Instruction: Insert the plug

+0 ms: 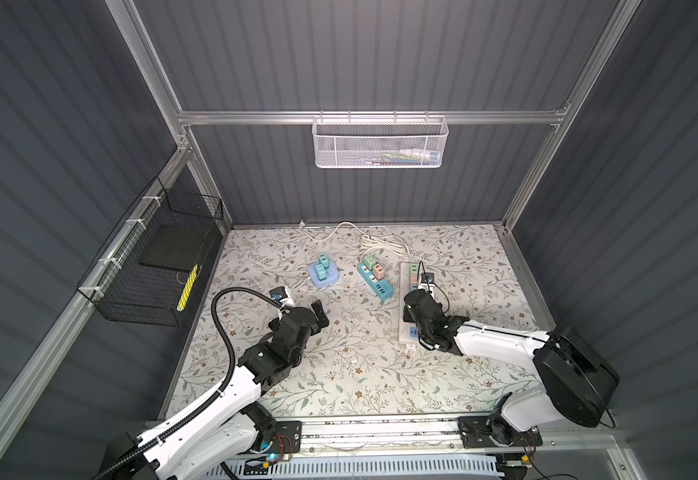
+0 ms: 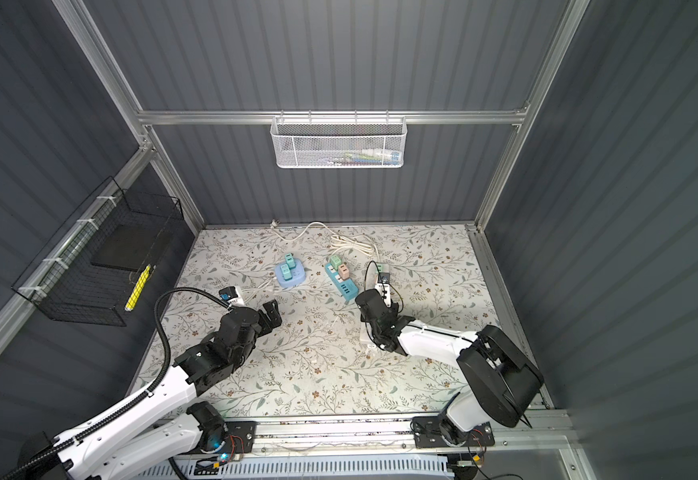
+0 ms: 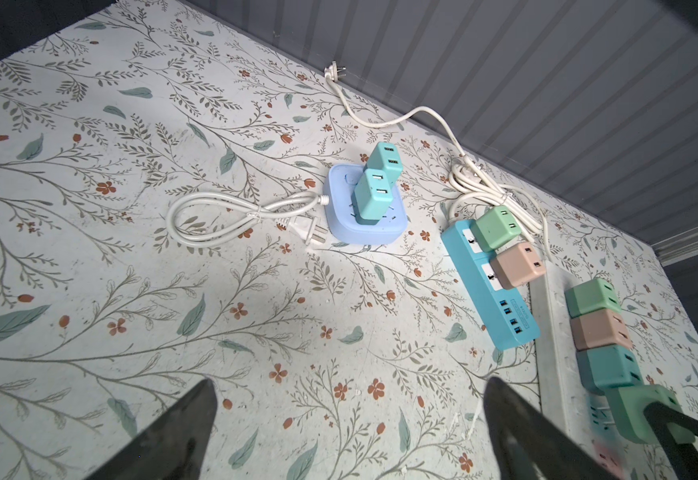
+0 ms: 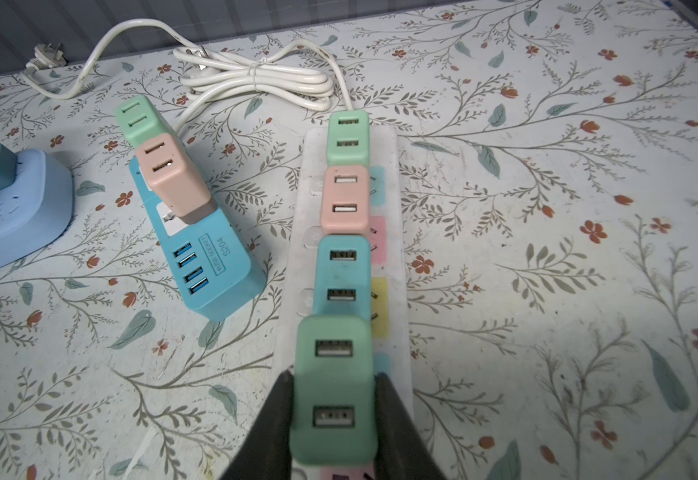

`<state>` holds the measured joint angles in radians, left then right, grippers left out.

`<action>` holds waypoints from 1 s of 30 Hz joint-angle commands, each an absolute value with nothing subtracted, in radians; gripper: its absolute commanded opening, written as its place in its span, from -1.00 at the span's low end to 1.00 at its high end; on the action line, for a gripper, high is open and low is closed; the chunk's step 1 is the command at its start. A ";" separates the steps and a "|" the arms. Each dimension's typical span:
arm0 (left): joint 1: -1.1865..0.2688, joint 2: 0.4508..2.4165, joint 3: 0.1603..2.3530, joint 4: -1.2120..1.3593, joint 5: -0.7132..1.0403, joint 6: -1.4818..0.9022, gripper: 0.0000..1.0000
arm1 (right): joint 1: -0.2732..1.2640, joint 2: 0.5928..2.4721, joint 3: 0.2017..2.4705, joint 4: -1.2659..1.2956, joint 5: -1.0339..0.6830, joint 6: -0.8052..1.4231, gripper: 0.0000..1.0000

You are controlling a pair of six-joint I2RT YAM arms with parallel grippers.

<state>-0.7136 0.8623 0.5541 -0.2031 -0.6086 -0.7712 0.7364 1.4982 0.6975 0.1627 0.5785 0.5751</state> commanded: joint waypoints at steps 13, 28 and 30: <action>-0.707 0.820 0.526 -0.239 -0.612 -0.799 1.00 | 0.734 1.492 0.675 0.103 0.602 0.596 -0.60; -0.708 0.829 0.531 -0.227 -0.599 -0.790 1.00 | 0.736 1.530 0.669 0.128 0.586 0.613 -0.61; -0.708 0.824 0.526 -0.227 -0.601 -0.791 1.00 | 0.737 1.544 0.668 0.142 0.596 0.617 -0.61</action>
<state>-0.7136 0.8440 0.5354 -0.2234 -0.6010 -0.7898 0.7357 1.5074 0.6903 0.1574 0.5922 0.6025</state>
